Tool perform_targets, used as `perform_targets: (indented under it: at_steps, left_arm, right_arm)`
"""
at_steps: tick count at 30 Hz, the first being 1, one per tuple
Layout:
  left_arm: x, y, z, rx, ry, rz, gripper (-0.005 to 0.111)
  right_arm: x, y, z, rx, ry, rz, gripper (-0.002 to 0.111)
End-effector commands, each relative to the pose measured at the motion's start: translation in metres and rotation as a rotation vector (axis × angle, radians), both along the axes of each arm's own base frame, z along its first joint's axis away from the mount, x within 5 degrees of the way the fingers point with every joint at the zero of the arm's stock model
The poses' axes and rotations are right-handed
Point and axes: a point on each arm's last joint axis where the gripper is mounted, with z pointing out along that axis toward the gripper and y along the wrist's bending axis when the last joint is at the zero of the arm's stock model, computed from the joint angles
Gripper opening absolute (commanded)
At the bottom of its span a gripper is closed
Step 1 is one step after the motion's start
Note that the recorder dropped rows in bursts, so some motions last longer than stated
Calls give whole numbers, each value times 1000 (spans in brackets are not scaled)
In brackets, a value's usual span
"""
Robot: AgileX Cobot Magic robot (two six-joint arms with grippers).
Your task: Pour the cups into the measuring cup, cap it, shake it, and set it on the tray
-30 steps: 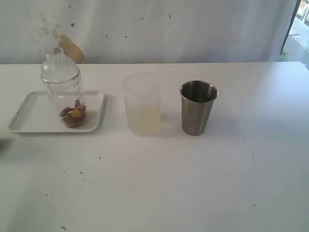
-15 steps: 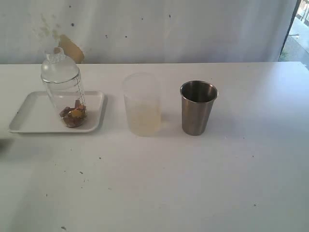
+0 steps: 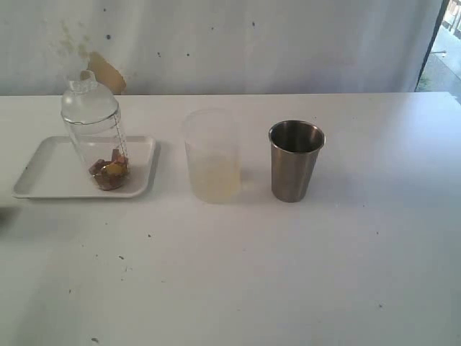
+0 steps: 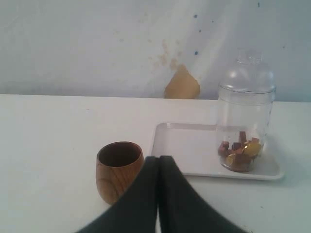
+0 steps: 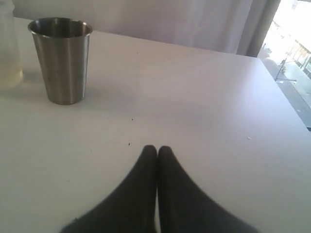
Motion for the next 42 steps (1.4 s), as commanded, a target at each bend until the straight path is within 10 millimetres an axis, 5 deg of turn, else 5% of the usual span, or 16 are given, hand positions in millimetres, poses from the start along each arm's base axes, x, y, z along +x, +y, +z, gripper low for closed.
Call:
perform_targets:
  at_steps: [1,7,42]
  left_arm:
    - [0,0,-1,-6,-5,0,1]
    - [0,0,-1,-6,-5,0,1]
    - [0,0,-1,-6,-5,0,1]
  right_arm:
    - [-1,-1,-2,37,11,-20,0]
    - [-1,-1,-2,171,2,-53,0]
    - [-1,0,-2,186,2,-43,0]
